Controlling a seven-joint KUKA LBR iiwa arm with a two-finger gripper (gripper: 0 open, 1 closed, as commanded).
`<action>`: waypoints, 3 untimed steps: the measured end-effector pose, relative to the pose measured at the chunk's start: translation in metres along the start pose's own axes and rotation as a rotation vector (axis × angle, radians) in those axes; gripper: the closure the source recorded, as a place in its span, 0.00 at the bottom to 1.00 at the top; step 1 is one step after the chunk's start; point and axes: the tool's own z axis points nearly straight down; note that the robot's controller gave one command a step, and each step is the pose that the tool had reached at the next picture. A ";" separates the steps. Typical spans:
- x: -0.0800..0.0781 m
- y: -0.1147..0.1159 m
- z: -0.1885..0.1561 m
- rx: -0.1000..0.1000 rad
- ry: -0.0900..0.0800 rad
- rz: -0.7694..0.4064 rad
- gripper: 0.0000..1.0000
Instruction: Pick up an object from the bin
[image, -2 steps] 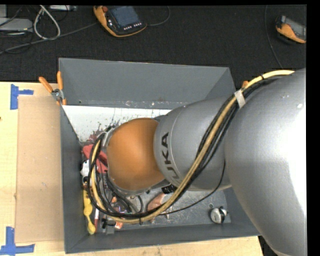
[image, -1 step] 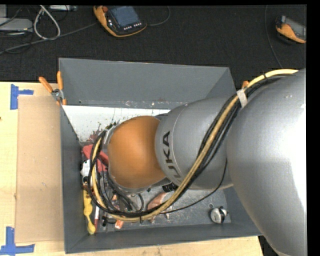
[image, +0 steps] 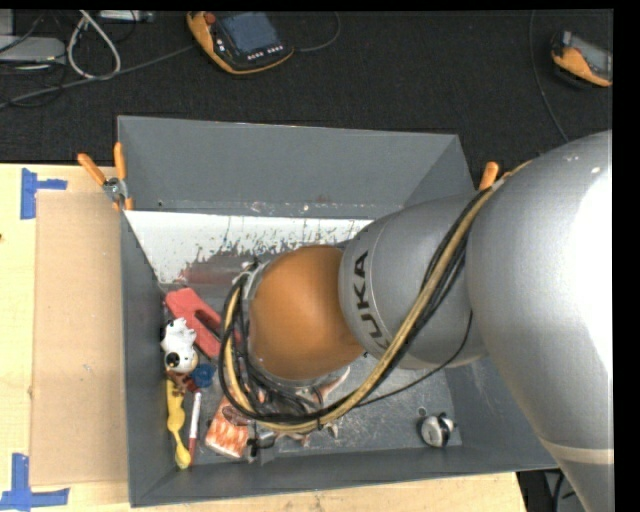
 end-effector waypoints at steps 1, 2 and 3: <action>0.011 -0.054 0.044 0.005 -0.005 -0.002 1.00; 0.012 -0.044 0.039 0.002 -0.003 0.055 1.00; 0.023 -0.062 -0.014 0.002 0.002 0.005 1.00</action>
Offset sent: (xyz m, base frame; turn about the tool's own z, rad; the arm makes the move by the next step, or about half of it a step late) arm 0.0000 0.0000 0.0000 0.0000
